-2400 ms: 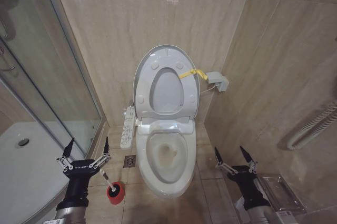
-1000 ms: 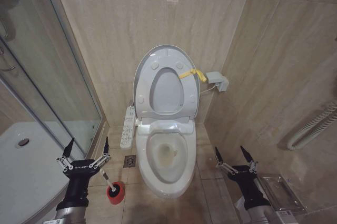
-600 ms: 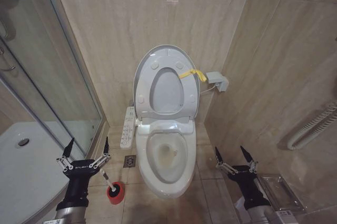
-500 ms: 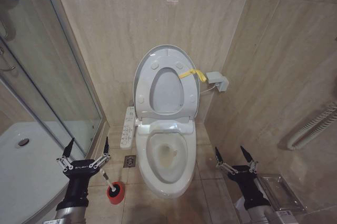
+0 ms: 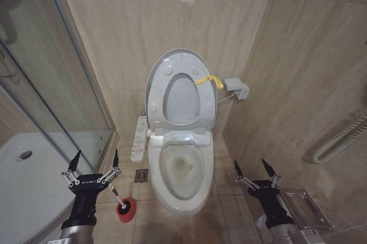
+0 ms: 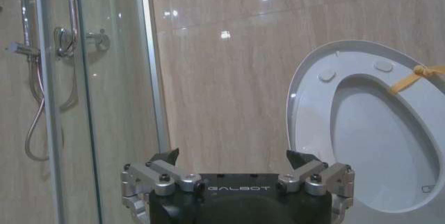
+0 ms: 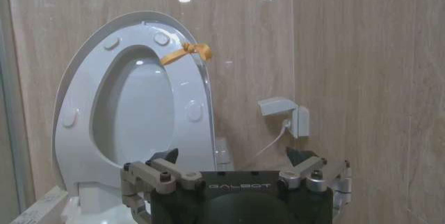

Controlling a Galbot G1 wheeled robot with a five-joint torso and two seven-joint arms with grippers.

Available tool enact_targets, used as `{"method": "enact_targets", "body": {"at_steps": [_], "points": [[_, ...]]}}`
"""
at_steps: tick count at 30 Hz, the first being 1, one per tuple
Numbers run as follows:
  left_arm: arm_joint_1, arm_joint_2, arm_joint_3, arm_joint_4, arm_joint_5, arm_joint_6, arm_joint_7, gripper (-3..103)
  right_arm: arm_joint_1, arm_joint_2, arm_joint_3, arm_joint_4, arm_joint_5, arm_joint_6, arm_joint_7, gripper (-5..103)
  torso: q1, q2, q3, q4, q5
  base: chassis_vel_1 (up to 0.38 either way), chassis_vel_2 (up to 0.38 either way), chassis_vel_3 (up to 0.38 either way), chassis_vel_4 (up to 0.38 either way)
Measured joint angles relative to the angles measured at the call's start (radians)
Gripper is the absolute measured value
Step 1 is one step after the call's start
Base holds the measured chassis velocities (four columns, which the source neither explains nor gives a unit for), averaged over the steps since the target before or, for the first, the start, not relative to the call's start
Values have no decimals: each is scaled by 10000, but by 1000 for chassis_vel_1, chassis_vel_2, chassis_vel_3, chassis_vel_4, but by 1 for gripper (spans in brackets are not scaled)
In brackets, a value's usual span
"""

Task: Open the toilet lid, clean the toilet bowl with a toilet brush, close the toilet lid, and flush.

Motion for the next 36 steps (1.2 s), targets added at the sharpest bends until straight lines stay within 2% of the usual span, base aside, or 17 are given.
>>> {"method": "enact_targets", "body": {"at_steps": [36], "points": [[0, 0, 0, 0, 0, 0, 0, 100, 0, -1, 0, 0, 1, 0, 0, 100, 0, 0, 0, 0, 0, 0, 0, 0, 0]]}}
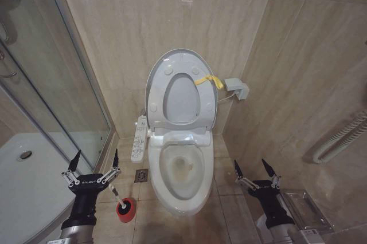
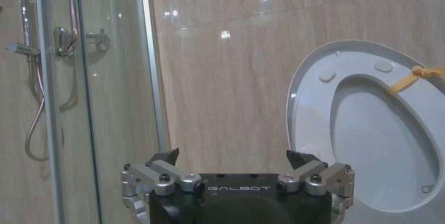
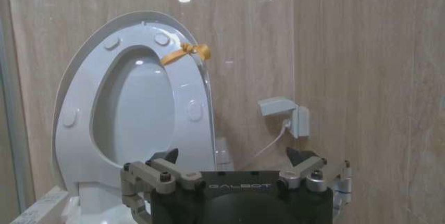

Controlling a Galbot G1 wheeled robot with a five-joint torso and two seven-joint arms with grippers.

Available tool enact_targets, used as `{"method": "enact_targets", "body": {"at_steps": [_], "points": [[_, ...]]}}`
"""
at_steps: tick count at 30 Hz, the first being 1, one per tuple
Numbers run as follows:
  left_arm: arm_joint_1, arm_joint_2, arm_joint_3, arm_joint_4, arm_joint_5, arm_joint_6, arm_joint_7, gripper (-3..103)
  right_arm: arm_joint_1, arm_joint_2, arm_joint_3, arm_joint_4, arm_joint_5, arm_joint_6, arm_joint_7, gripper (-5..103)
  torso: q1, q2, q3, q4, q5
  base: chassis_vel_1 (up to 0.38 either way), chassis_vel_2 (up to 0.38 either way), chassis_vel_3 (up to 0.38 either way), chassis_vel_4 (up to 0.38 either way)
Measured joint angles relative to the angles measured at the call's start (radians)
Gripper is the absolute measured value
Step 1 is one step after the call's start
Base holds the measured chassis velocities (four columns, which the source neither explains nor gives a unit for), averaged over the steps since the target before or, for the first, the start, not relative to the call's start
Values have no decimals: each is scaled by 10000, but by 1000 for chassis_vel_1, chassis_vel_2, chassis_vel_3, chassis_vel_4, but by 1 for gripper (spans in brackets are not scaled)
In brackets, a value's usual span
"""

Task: Open the toilet lid, clean the toilet bowl with a toilet brush, close the toilet lid, and flush.

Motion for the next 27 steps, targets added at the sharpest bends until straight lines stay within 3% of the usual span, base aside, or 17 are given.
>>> {"method": "enact_targets", "body": {"at_steps": [10, 12, 13, 14, 18, 22, 27], "points": [[0, -64, -22, 0, 0, 38, 67, 100, 0, 0, 1, 0, 0, 0, 1, 100, 0, 0, 0, 0, 0, 0, 0, 0, 0], [1, -439, -181, 2, -12, 303, 454, 100, 0, 0, 1, 0, 0, 0, 0, 100, 0, 0, 0, -1, 1, 0, 0, 0, 0], [2, -917, -373, 11, -34, 646, 940, 100, 0, 1, 1, 0, 0, 0, 0, 100, 0, 0, 0, 0, 2, 0, 0, 0, 0], [2, -917, -373, 11, -34, 646, 940, 100, 0, 1, 1, 0, 0, 0, 0, 100, 0, 0, 0, 0, 2, 0, 0, 0, 0], [11, -2263, -943, 44, -105, 1630, 2325, 100, 0, 0, 1, 0, 0, 0, 0, 100, 0, 0, 0, 1, 2, 0, 0, 0, 0], [15, -2802, -1162, 58, -137, 2037, 2893, 100, 1, 1, 0, -1, 0, -1, 0, 100, 0, 0, 0, 1, 3, 0, 0, 0, 0], [18, -2859, -1181, 62, -143, 2072, 2941, 100, 1, 0, 1, 0, 0, -1, 0, 100, 0, 0, 0, 0, 1, 0, 0, 0, 0]]}}
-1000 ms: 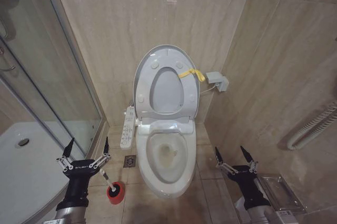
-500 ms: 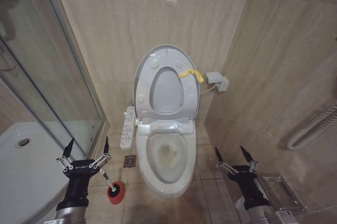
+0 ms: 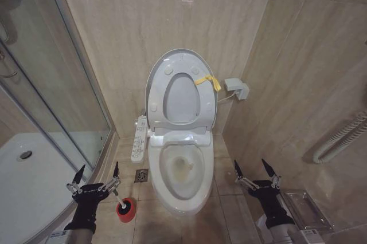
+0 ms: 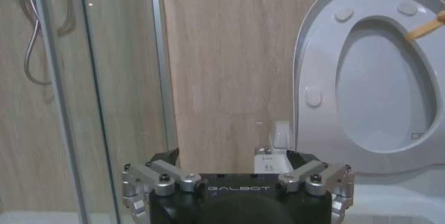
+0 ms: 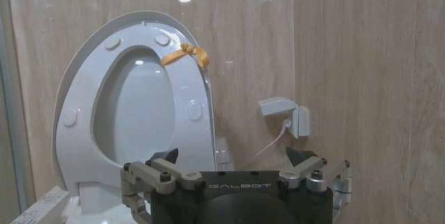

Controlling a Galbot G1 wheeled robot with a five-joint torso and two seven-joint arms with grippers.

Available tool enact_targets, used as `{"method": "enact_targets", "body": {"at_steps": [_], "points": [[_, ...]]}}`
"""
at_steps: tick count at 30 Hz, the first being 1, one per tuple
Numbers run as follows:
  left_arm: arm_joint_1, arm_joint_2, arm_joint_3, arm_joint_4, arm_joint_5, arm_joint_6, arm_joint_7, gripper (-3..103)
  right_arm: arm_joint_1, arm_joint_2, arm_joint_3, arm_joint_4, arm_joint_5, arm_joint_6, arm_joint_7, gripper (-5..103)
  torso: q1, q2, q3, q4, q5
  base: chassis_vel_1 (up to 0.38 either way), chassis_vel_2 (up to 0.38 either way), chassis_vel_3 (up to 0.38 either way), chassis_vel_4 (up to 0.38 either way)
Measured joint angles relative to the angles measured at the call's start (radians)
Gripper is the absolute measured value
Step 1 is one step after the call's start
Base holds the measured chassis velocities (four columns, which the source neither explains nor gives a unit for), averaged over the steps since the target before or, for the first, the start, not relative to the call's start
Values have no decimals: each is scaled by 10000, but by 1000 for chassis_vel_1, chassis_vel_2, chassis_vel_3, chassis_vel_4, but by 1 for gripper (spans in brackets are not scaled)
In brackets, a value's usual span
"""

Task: Open the toilet lid, clean the toilet bowl with a toilet brush, close the toilet lid, and flush.

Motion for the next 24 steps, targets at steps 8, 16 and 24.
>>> {"method": "enact_targets", "body": {"at_steps": [8, 16, 24], "points": [[116, 28, -97, 337, 190, -1492, -207, 97, 0, 0, 0, 0, 0, 0, 0, 100, 0, 0, 0, 0, 0, 0, 0, 0, 0], [-70, 47, -300, 1654, 273, -1370, 159, 94, 0, 0, -1, 0, 0, 1, 0, 100, 0, 0, 0, -1, 0, 0, 0, 0, 0], [-389, 55, -150, 3992, -162, -2893, -65, 95, 0, 0, -1, 0, 0, 1, 0, 100, 0, 0, 0, 1, -2, 0, 0, 0, 0]]}}
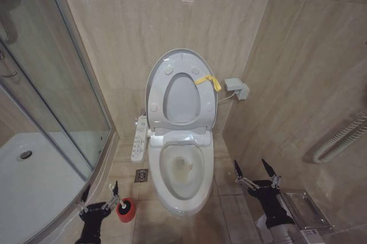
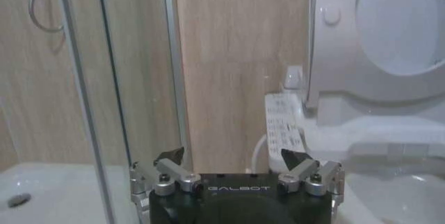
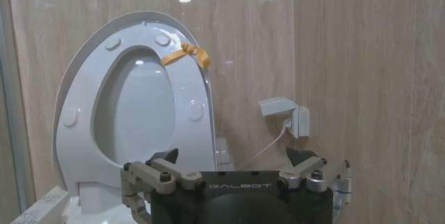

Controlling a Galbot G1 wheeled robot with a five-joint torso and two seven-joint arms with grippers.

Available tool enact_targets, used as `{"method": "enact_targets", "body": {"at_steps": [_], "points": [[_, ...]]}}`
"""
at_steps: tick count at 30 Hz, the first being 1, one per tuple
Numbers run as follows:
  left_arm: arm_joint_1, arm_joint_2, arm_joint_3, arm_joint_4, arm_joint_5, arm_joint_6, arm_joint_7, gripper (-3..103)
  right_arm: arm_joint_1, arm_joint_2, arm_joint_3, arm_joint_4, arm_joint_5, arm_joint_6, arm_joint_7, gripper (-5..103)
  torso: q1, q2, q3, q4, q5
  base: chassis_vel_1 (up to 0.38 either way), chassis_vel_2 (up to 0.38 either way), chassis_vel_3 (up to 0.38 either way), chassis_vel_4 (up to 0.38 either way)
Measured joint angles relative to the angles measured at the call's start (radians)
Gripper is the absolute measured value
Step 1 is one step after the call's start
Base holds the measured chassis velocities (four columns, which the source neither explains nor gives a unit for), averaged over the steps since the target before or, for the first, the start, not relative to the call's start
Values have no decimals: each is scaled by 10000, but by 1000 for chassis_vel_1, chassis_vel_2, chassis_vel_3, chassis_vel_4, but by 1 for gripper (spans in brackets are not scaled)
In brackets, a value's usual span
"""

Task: Open the toilet lid, clean the toilet bowl with a toilet brush, close the toilet lid, and flush.

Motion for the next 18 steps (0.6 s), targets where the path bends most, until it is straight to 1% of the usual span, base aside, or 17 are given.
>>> {"method": "enact_targets", "body": {"at_steps": [1, 2, 3, 5, 6, 9, 10, 11, 12, 13, 14, 17, 18], "points": [[-53, 1, 47, 369, 29, -284, -26, 95, 0, 0, 0, 0, 0, 0, 0, 100, 0, 0, 0, -2, 1, 0, 0, 0, 0], [-83, 2, 71, 588, 33, -421, -62, 95, 0, 0, 0, 0, 0, 0, 0, 100, 0, 0, 0, -1, 0, 0, 0, 0, 0], [-83, 2, 71, 588, 33, -421, -62, 95, 0, 0, 0, 0, 0, 0, 0, 100, 0, 0, 0, -1, 0, 0, 0, 0, 0], [-219, 4, 112, 1250, -117, -832, -174, 94, 0, 0, 0, 0, 0, 0, 0, 100, 0, 0, 0, -1, 1, 0, 0, 0, 0], [-219, 4, 112, 1250, -117, -832, -174, 94, 0, 0, 0, 0, 0, 0, 0, 100, 0, 0, 0, -1, 1, 0, 0, 0, 0], [-518, 73, 72, 2248, -424, -1047, -109, 94, 0, 0, 0, -1, 0, 0, 0, 100, 0, 0, 0, 1, 0, 0, 0, 0, 0], [-518, 73, 72, 2248, -424, -1047, -109, 94, 0, 0, 0, -1, 0, 0, 0, 100, 0, 0, 0, 1, 0, 0, 0, 0, 0], [-758, 204, 16, 2756, -561, -1119, -46, 94, 0, 0, 0, 0, 0, 0, 0, 100, 0, 0, 0, 0, 0, 0, 0, 0, 0], [-1000, 314, -36, 3153, -658, -1164, -10, 88, 0, 0, 0, 0, 0, 0, 0, 100, 0, 0, 0, 1, 0, 0, 0, 0, 0], [-1000, 314, -36, 3153, -658, -1164, -10, 88, 0, 0, 0, 0, 0, 0, 0, 100, 0, 0, 0, 1, 0, 0, 0, 0, 0], [-1202, 412, -74, 3433, -728, -1196, 0, 88, 0, 0, 0, -1, 0, 0, 0, 100, 0, 0, 0, 0, -1, 0, 0, 0, 0], [-2239, 916, -123, 4835, -1295, -1332, 8, 88, 0, 0, 0, 0, 0, 0, 0, 100, 0, 0, 0, -3, -2, 0, 0, 0, 0], [-2239, 916, -123, 4835, -1295, -1332, 8, 88, 0, 0, 0, 0, 0, 0, 0, 100, 0, 0, 0, -3, -2, 0, 0, 0, 0]]}}
